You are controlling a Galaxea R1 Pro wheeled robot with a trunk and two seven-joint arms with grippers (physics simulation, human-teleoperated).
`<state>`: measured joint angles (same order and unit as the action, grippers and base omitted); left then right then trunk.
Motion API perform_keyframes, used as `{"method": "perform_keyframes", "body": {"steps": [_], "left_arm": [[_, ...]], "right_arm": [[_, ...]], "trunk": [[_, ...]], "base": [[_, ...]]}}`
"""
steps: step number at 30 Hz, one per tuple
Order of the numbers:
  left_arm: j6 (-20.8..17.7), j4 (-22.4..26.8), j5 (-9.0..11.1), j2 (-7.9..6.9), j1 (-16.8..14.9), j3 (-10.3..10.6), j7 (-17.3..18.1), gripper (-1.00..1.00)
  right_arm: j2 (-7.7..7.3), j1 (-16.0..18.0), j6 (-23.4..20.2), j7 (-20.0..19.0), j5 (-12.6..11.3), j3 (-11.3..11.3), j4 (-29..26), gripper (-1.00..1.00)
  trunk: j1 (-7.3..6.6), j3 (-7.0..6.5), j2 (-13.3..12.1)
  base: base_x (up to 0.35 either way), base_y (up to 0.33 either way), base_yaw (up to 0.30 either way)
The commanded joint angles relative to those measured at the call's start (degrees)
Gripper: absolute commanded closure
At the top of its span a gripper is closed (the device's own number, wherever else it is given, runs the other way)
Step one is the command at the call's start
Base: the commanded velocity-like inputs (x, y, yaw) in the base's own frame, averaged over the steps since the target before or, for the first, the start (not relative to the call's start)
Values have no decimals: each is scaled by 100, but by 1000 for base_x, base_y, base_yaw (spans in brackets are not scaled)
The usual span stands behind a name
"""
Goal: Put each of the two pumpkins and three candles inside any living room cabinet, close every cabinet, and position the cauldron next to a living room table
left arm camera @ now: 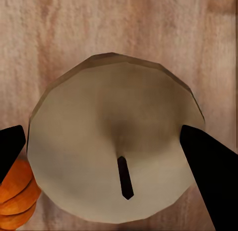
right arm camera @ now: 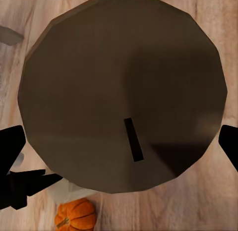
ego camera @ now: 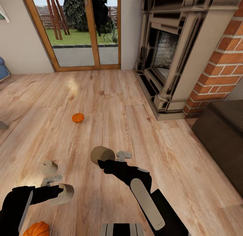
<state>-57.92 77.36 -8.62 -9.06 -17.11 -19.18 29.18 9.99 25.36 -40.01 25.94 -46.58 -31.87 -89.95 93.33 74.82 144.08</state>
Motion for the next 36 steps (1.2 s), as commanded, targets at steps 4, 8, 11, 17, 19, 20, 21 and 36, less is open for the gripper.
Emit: {"method": "perform_keyframes", "body": {"steps": [4,8,11,17,19,20,21,36], "left_arm": [[-18,3,-61,1,-3,-6,62,100],[-18,2,-61,1,-3,-6,62,100],[-18,0,-61,1,-3,-6,62,100],[-18,7,-61,1,-3,-6,62,100],[-18,6,-61,1,-3,-6,62,100],[-18,3,-61,1,-3,-6,62,100],[-18,2,-61,-2,-3,-6,62,100],[-18,5,-61,1,-3,-6,62,100]], "right_arm": [[0,4,-6,50,-62,-3,-7,100],[0,5,-6,44,-62,-3,-4,100],[0,6,-5,43,-62,-3,2,100],[0,4,2,43,-62,-2,-4,100],[0,4,2,43,-62,-2,2,100],[0,6,4,40,-62,2,-1,100],[0,5,7,37,-64,4,2,100],[0,4,38,37,-84,60,30,100]], "trunk": [[-11,-85,-4],[-21,-173,-9],[-29,-240,-13],[-44,-373,-21],[-50,-417,-24],[-52,-439,-25],[-55,-461,-27],[-93,-794,-47]], "base": [[-14,0,0],[-166,0,0],[-71,0,0],[-10,0,0],[0,0,0],[0,0,0],[0,0,0],[0,0,0]]}}
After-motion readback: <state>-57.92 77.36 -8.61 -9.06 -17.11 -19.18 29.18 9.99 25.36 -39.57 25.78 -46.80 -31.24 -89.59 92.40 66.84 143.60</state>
